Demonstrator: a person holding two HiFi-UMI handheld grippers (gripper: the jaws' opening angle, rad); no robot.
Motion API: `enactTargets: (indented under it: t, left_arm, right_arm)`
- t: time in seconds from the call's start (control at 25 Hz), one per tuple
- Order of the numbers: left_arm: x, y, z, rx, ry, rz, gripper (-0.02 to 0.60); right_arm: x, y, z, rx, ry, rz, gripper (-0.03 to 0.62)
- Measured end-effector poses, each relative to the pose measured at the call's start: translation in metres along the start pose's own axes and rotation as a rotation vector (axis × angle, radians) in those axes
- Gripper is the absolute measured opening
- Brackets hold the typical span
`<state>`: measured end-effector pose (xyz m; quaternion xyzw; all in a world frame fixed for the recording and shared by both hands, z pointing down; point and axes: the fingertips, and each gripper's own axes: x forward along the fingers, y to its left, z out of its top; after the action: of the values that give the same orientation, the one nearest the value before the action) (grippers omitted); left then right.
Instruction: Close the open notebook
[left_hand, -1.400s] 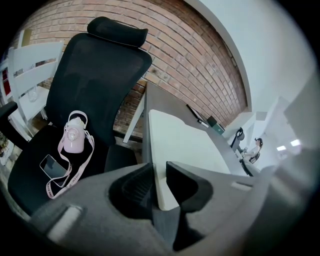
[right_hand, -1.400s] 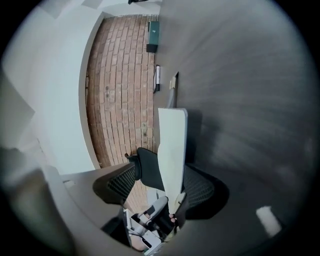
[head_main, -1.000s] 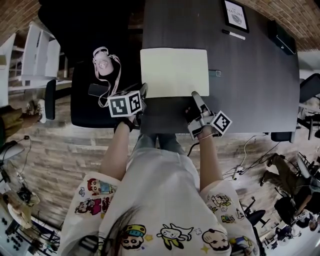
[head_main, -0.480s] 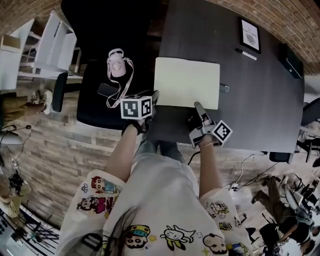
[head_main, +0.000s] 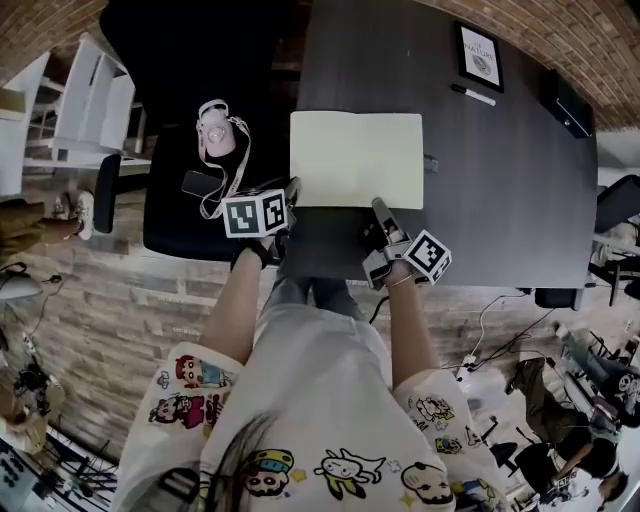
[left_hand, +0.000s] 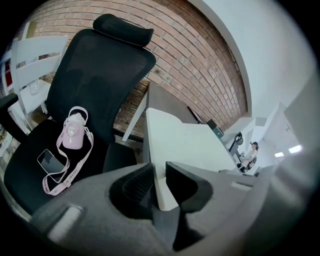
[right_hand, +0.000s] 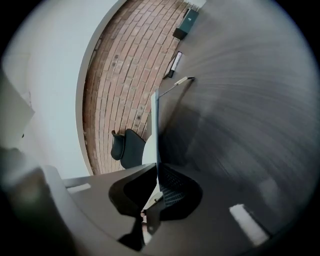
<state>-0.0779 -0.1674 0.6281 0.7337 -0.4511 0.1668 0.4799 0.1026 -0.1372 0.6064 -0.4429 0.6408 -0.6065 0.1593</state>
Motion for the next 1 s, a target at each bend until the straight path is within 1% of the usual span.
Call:
enactTargets:
  t: [0.4, 0.68, 0.84, 1.0]
  left_arm:
    - [-0.003, -0.002, 0.000, -0.079, -0.003, -0.027, 0.078]
    - [-0.003, 0.000, 0.001, -0.144, -0.024, -0.062, 0.072]
    - [-0.003, 0.001, 0.002, -0.185, -0.037, -0.087, 0.064]
    - [-0.003, 0.000, 0.002, -0.194, -0.046, -0.100, 0.061]
  right_arm:
    - [-0.004, 0.020, -0.003, -0.232, 0.019, -0.067, 0.018]
    - [-0.005, 0.024, -0.003, -0.417, 0.033, -0.153, 0.018]
    - [-0.002, 0.032, -0.009, -0.558, 0.086, -0.194, 0.023]
    - [0.000, 0.037, -0.016, -0.739, 0.144, -0.234, 0.029]
